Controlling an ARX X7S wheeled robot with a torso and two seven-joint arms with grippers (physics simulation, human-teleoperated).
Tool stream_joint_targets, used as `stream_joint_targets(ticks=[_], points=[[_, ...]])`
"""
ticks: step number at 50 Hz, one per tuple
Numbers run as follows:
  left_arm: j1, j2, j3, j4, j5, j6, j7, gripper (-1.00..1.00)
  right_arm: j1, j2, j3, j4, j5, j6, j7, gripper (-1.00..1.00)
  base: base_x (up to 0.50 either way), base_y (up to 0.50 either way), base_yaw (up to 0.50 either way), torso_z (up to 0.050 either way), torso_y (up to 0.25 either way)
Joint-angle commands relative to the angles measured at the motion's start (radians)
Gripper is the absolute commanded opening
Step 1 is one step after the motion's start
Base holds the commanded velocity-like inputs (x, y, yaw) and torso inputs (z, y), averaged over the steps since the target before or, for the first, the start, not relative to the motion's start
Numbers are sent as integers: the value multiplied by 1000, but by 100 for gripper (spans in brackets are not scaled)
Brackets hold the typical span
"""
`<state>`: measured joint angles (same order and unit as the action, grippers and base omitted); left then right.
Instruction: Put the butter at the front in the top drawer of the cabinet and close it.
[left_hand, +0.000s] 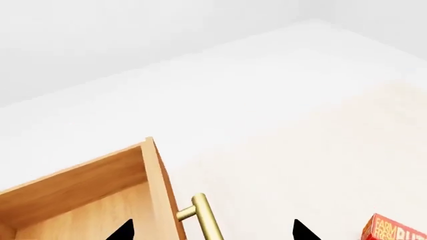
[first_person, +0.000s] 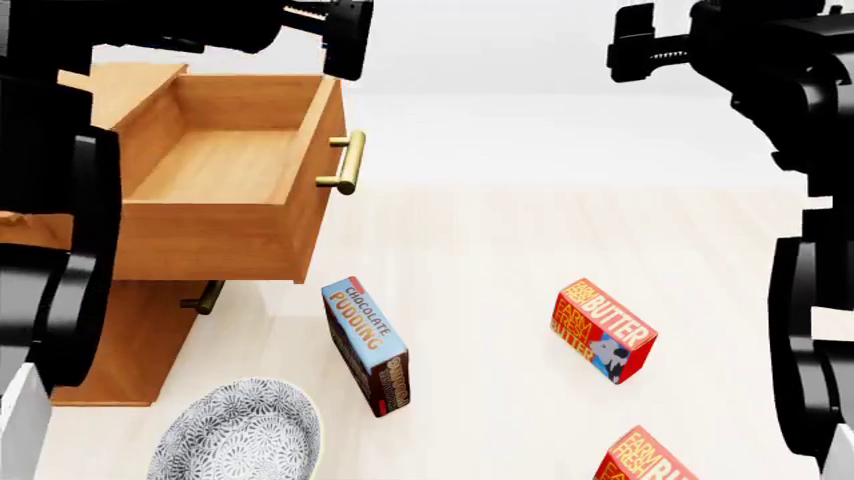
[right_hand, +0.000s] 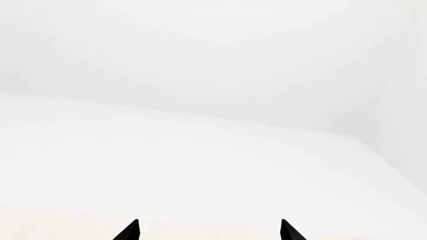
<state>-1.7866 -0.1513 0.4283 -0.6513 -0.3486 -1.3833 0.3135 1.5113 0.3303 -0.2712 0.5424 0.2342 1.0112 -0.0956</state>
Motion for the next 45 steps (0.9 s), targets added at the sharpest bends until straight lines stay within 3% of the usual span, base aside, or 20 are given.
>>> stream_joint_targets(ticks=[1,19,34,45], points=[[-10,-56,-89,67,8,90,-69,100,-25,58,-35,-116,25,98,-59,100,0,0,0,0,0],[98,-115,-173,188,92,385,-237,100,-69,269,-246,-302,103,257,-343,100,0,0,0,0,0],[138,-143,-132,291,115,430,-240,100,-120,404,-348,-495,198,388,-493,100,0,0,0,0,0],[165,-151,-141,300,129,496,-264,100,-139,421,-447,-488,207,380,-551,100,0,0,0,0,0]])
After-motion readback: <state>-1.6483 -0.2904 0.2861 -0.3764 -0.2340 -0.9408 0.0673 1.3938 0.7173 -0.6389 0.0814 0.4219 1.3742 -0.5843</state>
